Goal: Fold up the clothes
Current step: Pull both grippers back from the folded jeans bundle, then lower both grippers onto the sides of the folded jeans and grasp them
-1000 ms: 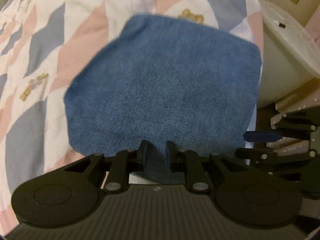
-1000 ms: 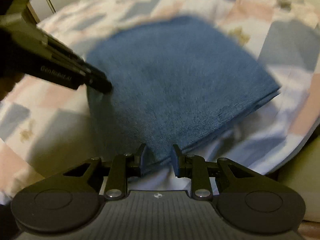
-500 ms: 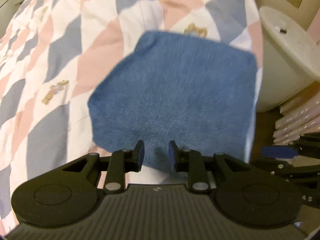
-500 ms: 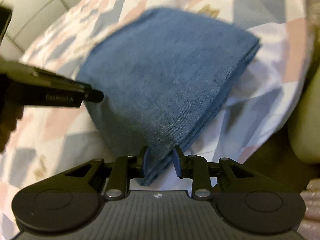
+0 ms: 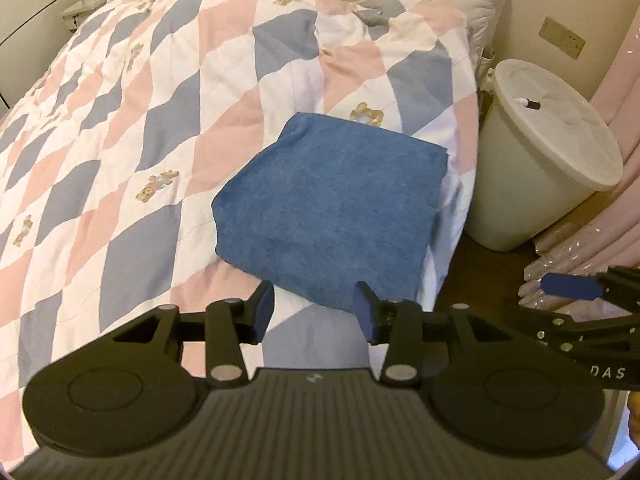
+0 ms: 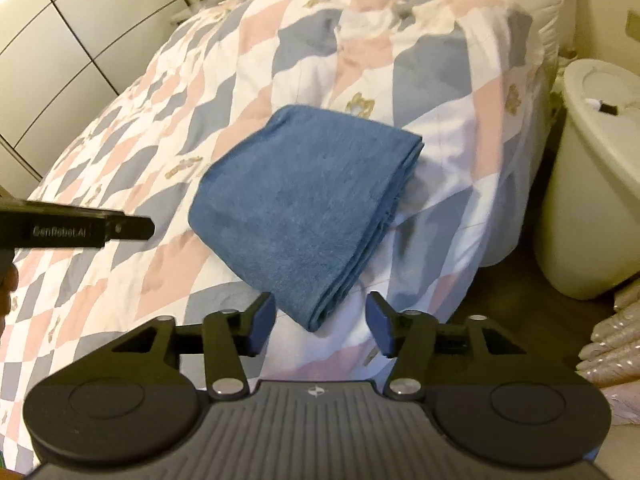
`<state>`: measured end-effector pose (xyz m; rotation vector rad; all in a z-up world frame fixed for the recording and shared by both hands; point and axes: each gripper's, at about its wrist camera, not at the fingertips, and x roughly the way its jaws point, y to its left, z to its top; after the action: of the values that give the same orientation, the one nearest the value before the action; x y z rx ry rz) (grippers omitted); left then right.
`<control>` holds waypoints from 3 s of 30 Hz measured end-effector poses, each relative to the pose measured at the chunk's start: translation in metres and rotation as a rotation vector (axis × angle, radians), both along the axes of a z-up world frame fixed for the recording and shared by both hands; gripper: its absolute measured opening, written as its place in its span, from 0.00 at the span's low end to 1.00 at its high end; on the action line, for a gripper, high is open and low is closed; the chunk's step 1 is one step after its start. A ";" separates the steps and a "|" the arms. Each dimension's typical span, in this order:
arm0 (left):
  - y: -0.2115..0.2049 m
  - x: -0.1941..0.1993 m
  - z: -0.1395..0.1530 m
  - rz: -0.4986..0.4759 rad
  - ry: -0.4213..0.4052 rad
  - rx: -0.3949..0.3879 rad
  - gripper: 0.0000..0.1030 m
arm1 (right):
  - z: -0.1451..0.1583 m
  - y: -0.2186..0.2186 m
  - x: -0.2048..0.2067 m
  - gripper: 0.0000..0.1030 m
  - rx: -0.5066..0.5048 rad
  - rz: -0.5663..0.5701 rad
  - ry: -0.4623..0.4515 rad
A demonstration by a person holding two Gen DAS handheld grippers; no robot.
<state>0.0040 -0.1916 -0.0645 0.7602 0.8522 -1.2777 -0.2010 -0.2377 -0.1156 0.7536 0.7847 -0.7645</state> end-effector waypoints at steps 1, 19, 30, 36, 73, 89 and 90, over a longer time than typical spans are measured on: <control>0.002 -0.003 0.006 0.004 -0.005 -0.005 0.41 | 0.006 0.003 -0.002 0.63 -0.006 0.002 -0.001; -0.042 -0.062 0.053 0.247 -0.062 -0.063 0.54 | 0.050 -0.066 -0.039 0.81 -0.036 0.234 -0.016; -0.039 -0.066 0.049 0.505 -0.064 -0.002 0.57 | 0.038 -0.137 -0.019 0.81 0.000 0.496 -0.003; -0.041 -0.050 0.043 0.513 -0.074 0.053 0.62 | 0.028 -0.137 -0.005 0.80 0.071 0.554 -0.007; -0.021 0.015 -0.124 1.045 0.489 -0.085 0.63 | -0.072 -0.337 0.127 0.85 0.358 0.896 0.094; -0.005 0.043 -0.222 1.138 0.788 -0.293 0.67 | -0.168 -0.341 0.185 0.94 0.625 0.966 0.117; -0.006 0.045 -0.224 1.134 0.796 -0.300 0.69 | -0.172 -0.341 0.187 0.94 0.637 0.965 0.113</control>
<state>0.0491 -0.1977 -0.2886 -0.5286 1.3852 -0.5821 -0.0145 -0.5785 -0.2873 0.7680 1.3665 0.3417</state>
